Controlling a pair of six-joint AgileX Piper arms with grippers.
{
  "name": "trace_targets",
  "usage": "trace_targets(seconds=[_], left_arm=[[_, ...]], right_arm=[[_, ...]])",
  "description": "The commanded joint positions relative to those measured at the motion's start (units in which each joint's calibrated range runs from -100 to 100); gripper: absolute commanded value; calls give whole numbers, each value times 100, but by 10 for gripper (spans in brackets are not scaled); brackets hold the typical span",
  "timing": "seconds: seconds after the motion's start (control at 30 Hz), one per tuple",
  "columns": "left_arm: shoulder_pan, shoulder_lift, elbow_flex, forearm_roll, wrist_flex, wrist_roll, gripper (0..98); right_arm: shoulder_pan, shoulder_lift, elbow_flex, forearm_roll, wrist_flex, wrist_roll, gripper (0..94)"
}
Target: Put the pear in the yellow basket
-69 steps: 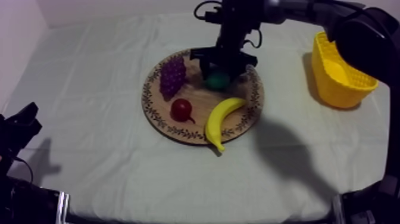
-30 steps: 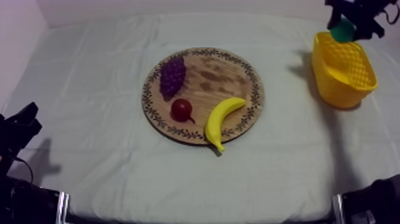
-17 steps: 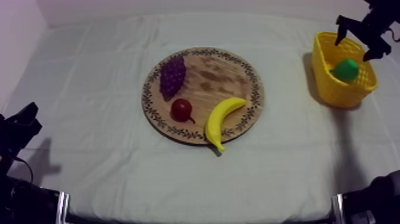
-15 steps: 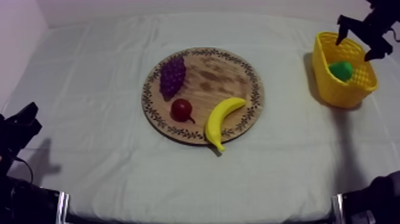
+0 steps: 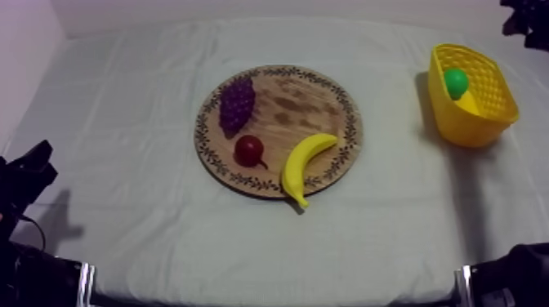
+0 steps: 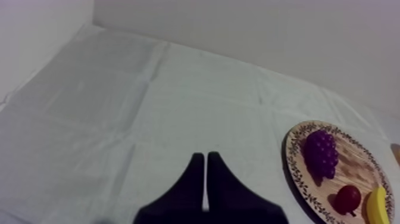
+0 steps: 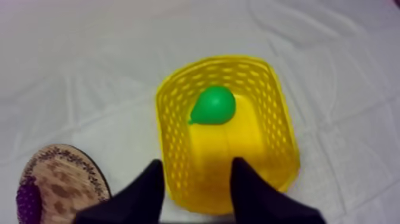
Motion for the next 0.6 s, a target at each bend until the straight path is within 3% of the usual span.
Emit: trace_targets(seconds=[0.0,0.17,0.4,0.57], left_arm=[[-2,0,5,2,-1,-2,1],[-2,0,5,2,-1,-2,1],[-2,0,5,2,-1,-1,1],[-2,0,5,2,-1,-1,1]], right_arm=[[-98,-1568,662,56,-394,-34,163],[-302,-2777,2081,243,-1128,-167,33],[-500,-4618,4638,400,-2452,-96,6],[-419,-5481,5921,404,-2857,24,4]])
